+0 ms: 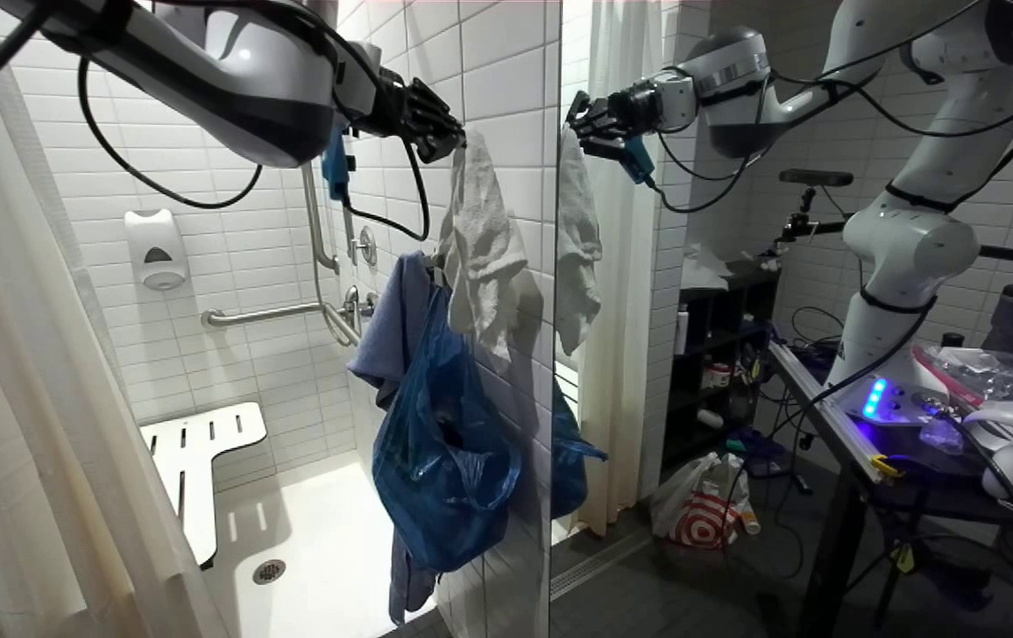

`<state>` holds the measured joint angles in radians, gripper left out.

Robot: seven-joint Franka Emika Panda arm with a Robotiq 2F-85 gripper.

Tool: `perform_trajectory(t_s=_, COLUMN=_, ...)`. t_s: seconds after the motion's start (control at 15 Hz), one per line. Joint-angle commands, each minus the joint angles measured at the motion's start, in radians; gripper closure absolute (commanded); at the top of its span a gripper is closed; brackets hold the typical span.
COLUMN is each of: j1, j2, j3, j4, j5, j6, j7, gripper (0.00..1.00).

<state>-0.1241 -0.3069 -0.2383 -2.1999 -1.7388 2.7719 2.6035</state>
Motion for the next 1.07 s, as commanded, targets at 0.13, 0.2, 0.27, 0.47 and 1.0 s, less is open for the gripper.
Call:
perform_trajectory(t_s=0.13, j1=0.017, j2=-0.017, j3=0.000, j4=0.023, j5=0.006, j6=-0.043, j7=0.000, gripper=0.99)
perform_trajectory(t_s=0.2, j1=0.024, j2=-0.023, j3=0.001, j4=0.033, j5=0.004, j6=-0.064, j7=0.000, gripper=0.99)
perform_trajectory(t_s=0.27, j1=0.032, j2=-0.030, j3=0.002, j4=0.044, j5=0.003, j6=-0.090, j7=0.000, gripper=0.99)
perform_trajectory(t_s=0.47, j1=0.070, j2=-0.036, j3=0.002, j4=0.095, j5=-0.004, j6=-0.176, j7=0.000, gripper=0.99)
perform_trajectory(t_s=1.0, j1=0.078, j2=0.038, j3=0.074, j4=0.170, j5=0.005, j6=-0.255, j7=-0.005, gripper=0.99)
